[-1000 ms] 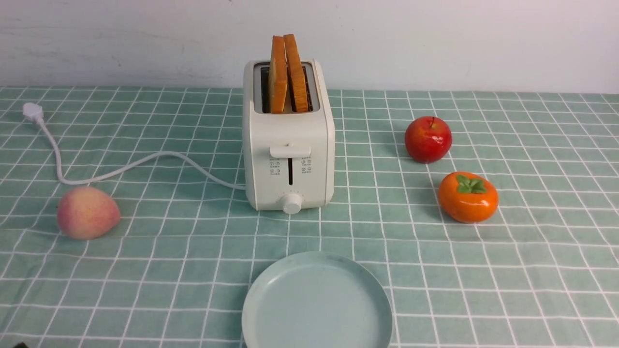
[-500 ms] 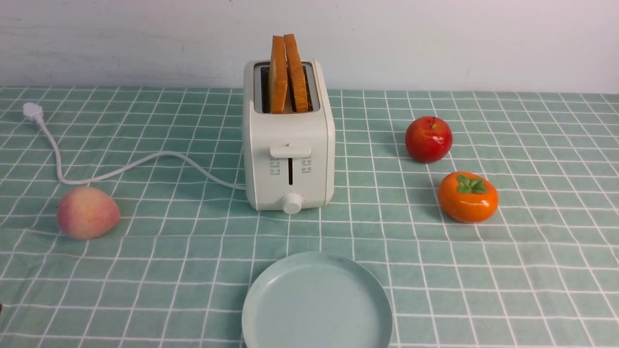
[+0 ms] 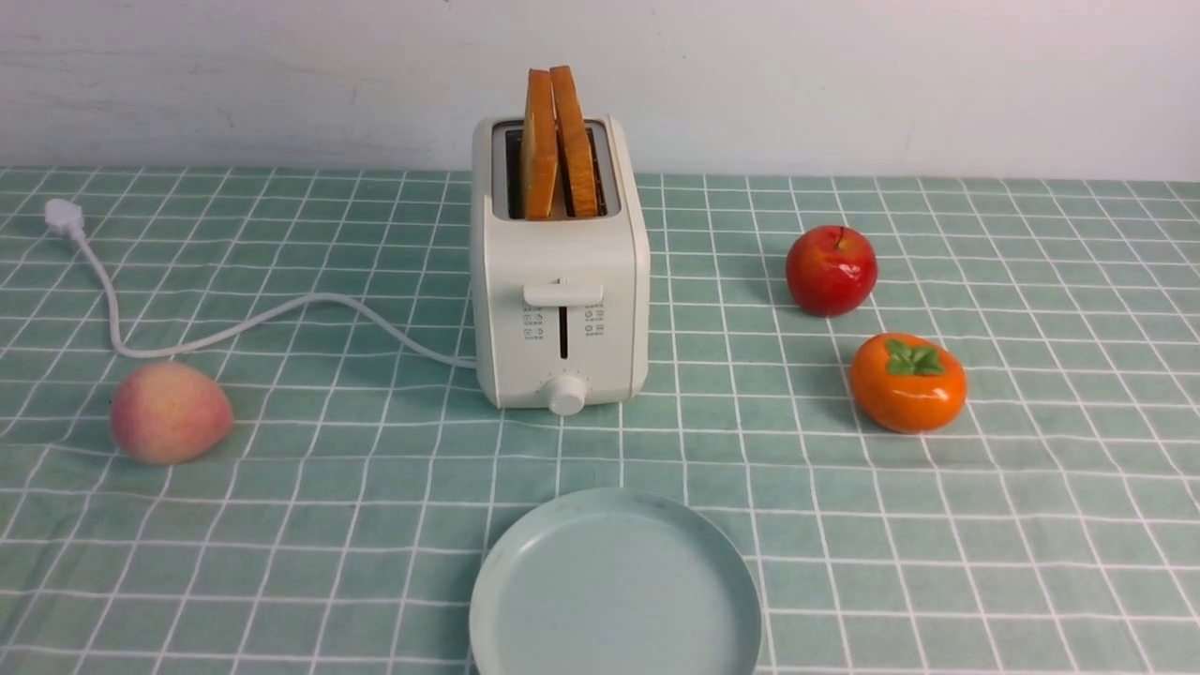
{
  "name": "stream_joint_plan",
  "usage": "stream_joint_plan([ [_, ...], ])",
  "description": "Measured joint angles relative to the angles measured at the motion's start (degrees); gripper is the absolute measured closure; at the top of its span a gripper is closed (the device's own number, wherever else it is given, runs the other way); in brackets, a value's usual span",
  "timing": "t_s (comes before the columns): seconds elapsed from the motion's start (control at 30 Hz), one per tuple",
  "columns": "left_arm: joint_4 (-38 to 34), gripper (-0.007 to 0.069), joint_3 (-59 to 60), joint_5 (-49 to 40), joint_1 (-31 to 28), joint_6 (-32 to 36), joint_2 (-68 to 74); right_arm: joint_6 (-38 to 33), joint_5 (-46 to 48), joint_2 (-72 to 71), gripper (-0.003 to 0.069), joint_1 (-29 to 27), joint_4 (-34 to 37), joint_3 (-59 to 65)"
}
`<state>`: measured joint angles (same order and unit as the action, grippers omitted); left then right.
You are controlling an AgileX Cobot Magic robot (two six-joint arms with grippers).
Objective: Take toasted bread from bread machine on blue coffee table place on plate.
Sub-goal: 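Reach for a toast slice standing in the toaster with the left gripper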
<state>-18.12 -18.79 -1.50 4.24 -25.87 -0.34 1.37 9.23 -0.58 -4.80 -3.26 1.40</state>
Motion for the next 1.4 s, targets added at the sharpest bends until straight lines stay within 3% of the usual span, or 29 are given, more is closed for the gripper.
stream_joint_plan([
  [0.2, 5.77, 0.0638, -15.85, -32.18, 0.0, 3.29, 11.52, 0.94, -1.32, 0.0, 0.0419, 0.0, 0.57, 0.0],
  [0.3, 6.81, 0.0638, -20.82, -47.81, 0.0, 4.13, 20.55, 5.92, -1.54, 0.0, 0.0419, 0.0, 4.45, 0.0],
  [0.33, 6.79, 0.0638, -20.82, -48.74, 0.0, 4.21, 21.19, 5.92, -1.6, 0.0, 0.0419, 0.0, 4.75, 0.0],
  [0.37, 6.79, 0.0638, -22.07, -55.49, 0.0, 4.55, 26.64, 10.56, -2.84, 0.0, 0.0419, 0.0, 7.9, 0.0],
  [0.43, 6.73, 0.0638, -22.13, -60.43, 0.0, 5.73, 31.86, 15.46, -4.97, 0.0, 0.0419, 0.0, 11.58, 0.0],
  [0.77, 1.54, 0.0638, -20.75, -60.97, 0.0, 15.81, 42.38, 28.81, -10.45, 0.0, 0.042, 0.08, 18.76, -0.3],
  [0.87, 1.34, 0.0638, -20.75, -58.49, 0.0, 16.13, 43.95, 32.72, -3.65, 0.0, 0.044, 1.44, 18.71, -5.19],
  [1.0, -0.45, 0.0638, -20.9, -54.64, 0.0, 16.81, 48.84, 33.29, 7.64, 5.12, 0.0519, 4.23, 16.91, -18.07],
  [1.13, -6.43, 0.0638, -22.36, -51.85, 0.0, 20.95, 54.4, 29.23, 19.9, 16.13, 0.0578, 8.83, 16.1, -32.2],
  [1.23, -13.55, 0.0638, -25.39, -50.13, 0.0, 28.22, 61.31, 17.88, 36.83, 28.86, 0.0613, 14.97, 16.34, -46.06],
  [1.3, -14.37, 0.0638, -28.11, -50.01, 0.48, 28.76, 65.27, 12.38, 45.43, 35.26, 0.0619, 17.94, 16.61, -51.68],
  [1.4, -12.03, 0.0638, -33.74, -49.78, 3.38, 27.02, 71.17, 7.91, 49.86, 40.26, 0.062, 20.73, 17.22, -54.21],
])
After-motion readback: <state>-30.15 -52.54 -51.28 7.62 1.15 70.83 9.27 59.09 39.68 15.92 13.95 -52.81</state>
